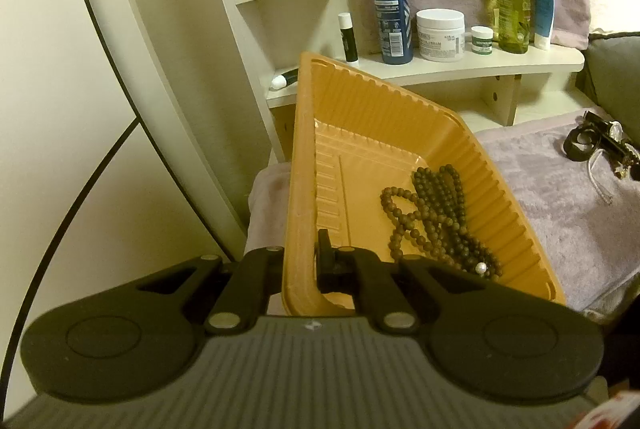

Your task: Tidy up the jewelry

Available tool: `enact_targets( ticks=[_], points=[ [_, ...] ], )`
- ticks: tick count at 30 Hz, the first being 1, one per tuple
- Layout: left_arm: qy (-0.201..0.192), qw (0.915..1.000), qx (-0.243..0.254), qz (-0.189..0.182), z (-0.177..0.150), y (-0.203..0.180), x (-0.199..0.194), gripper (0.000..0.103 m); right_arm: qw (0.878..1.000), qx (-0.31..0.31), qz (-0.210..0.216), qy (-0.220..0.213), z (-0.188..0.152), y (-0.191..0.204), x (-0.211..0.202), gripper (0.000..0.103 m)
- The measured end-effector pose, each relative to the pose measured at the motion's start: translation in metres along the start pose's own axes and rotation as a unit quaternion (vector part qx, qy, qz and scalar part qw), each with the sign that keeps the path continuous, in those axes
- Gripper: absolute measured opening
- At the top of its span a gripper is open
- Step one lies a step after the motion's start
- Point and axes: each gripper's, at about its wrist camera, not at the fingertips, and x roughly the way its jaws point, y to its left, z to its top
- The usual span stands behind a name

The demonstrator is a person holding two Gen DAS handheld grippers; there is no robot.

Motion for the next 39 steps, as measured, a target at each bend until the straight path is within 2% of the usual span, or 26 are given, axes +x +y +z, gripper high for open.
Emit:
enact_targets(
  ticks=[3,7,14,25,28,31,39],
  points=[
    [0.0,1.0,0.0,0.0,0.0,0.0,0.0,0.004,1.0,0.006,-0.026,-0.002,0.0,-0.014,0.0,0.031],
    [0.001,1.0,0.002,0.001,0.0,0.0,0.0,0.004,0.999,0.004,-0.041,-0.005,0.004,-0.027,0.004,0.031],
    [0.003,1.0,0.004,0.001,0.001,0.0,0.0,0.004,0.999,-0.019,-0.028,0.001,0.014,-0.024,0.027,0.031],
    [0.007,1.0,0.006,-0.001,0.001,0.002,0.002,0.004,0.998,-0.037,-0.033,0.024,0.024,-0.015,0.066,0.031],
    [0.008,0.9999,0.006,-0.001,0.001,0.003,0.003,0.004,0.998,-0.037,-0.035,0.026,0.026,-0.014,0.068,0.031],
    [0.008,0.9999,0.007,-0.001,0.001,0.003,0.003,0.004,0.998,-0.037,-0.036,0.033,0.026,-0.014,0.07,0.023],
    [0.008,0.9999,0.007,0.0,0.001,0.002,0.003,0.004,0.999,-0.025,-0.035,0.021,0.025,-0.009,0.047,0.022]
  ],
)
